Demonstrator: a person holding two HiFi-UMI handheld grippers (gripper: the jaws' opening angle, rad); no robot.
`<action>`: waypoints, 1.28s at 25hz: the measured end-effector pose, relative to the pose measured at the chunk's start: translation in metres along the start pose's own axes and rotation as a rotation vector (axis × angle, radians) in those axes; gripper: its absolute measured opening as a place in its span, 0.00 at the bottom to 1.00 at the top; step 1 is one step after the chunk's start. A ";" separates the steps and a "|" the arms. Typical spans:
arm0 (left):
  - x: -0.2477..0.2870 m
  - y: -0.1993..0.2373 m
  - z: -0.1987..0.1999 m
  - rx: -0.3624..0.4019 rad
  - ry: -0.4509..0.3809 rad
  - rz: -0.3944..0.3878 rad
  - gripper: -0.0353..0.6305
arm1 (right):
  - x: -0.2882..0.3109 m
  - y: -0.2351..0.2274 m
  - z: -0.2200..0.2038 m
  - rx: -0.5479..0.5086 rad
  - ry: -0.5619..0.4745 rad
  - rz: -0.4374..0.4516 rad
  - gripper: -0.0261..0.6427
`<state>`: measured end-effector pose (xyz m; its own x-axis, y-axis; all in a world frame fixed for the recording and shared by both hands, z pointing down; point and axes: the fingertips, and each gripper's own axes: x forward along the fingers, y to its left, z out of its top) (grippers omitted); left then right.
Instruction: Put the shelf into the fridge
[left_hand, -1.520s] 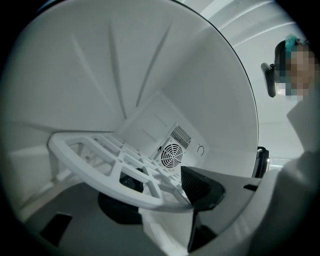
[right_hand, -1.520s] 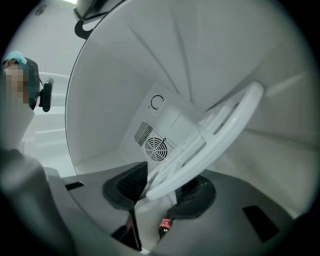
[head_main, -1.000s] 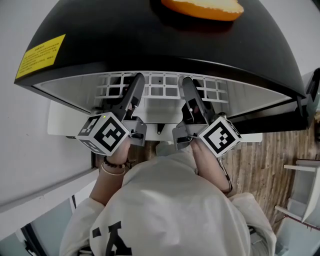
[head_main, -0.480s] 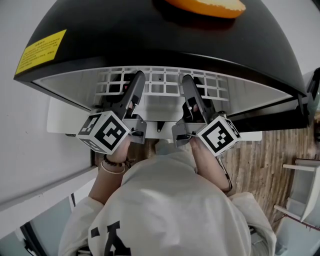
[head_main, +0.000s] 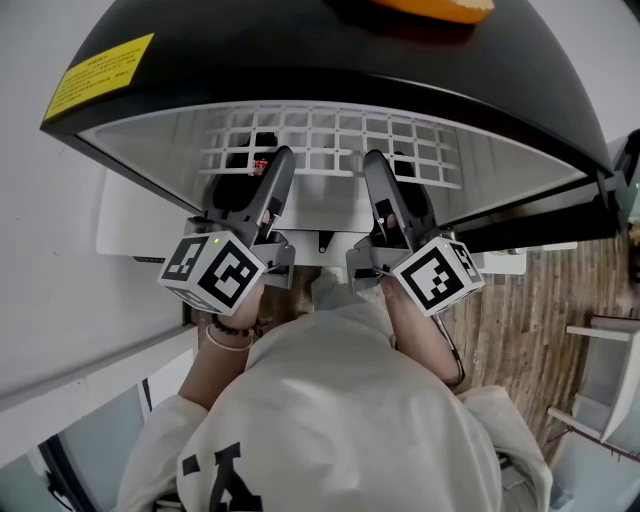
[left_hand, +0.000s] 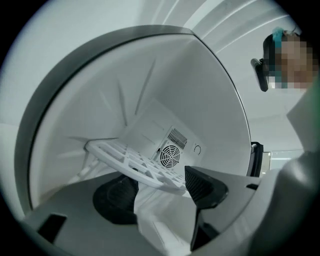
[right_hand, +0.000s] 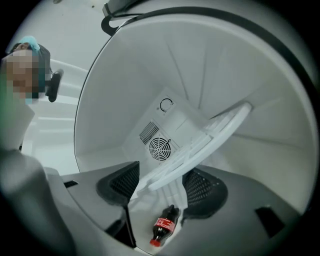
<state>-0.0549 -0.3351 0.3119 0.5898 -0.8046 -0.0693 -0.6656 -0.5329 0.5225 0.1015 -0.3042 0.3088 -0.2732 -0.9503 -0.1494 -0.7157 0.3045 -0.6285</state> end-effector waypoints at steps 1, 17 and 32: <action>-0.003 -0.001 -0.001 0.006 0.001 0.002 0.47 | -0.002 0.002 -0.001 -0.002 -0.002 0.001 0.44; -0.053 -0.031 -0.012 0.096 0.009 0.006 0.47 | -0.052 0.027 -0.019 -0.065 0.022 -0.057 0.44; -0.093 -0.090 -0.031 0.230 0.069 -0.215 0.08 | -0.090 0.082 -0.046 -0.224 0.082 0.105 0.10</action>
<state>-0.0363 -0.2044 0.2976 0.7525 -0.6517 -0.0951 -0.6038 -0.7404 0.2954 0.0378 -0.1908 0.3058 -0.3977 -0.9073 -0.1367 -0.8027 0.4163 -0.4270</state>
